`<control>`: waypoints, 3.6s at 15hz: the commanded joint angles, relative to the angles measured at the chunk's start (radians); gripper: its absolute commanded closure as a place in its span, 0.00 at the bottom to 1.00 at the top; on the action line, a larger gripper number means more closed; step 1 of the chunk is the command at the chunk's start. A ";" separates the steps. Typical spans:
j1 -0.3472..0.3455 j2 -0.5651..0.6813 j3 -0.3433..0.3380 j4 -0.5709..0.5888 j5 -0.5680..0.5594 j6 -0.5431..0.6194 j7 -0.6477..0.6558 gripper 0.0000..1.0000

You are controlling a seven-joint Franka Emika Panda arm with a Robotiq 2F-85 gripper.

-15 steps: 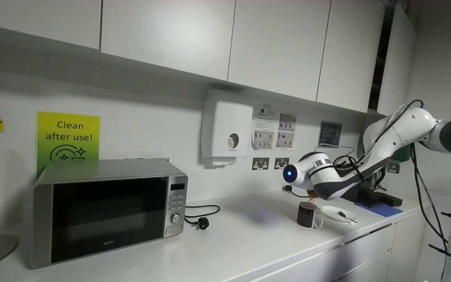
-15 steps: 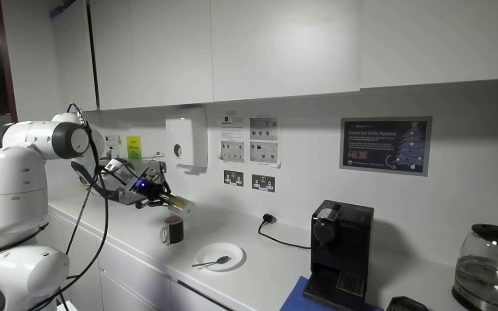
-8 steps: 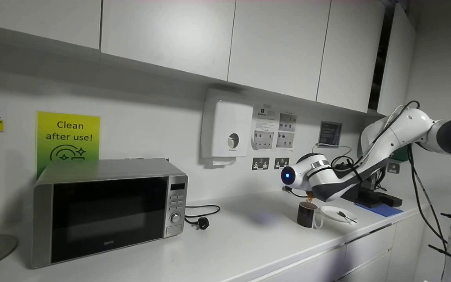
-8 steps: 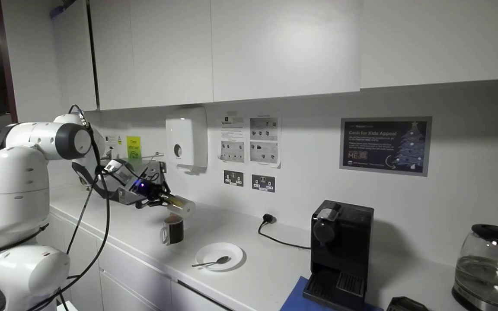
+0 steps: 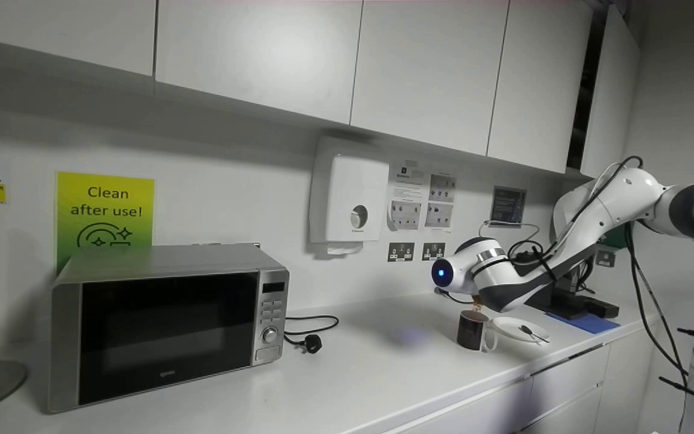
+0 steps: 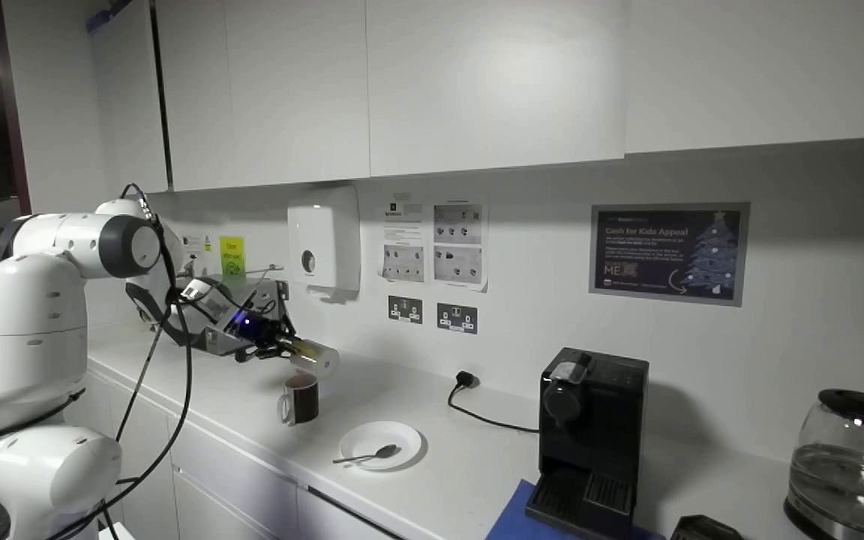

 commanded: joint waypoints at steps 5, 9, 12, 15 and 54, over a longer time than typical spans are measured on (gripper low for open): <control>0.009 -0.001 0.004 0.021 -0.051 -0.085 -0.041 0.96; 0.010 -0.001 0.005 0.020 -0.057 -0.090 -0.043 0.96; 0.010 0.000 0.006 0.019 -0.059 -0.093 -0.043 0.96; 0.011 0.002 0.006 0.017 -0.060 -0.096 -0.043 0.96; 0.027 0.049 0.008 0.030 -0.138 -0.170 -0.090 0.96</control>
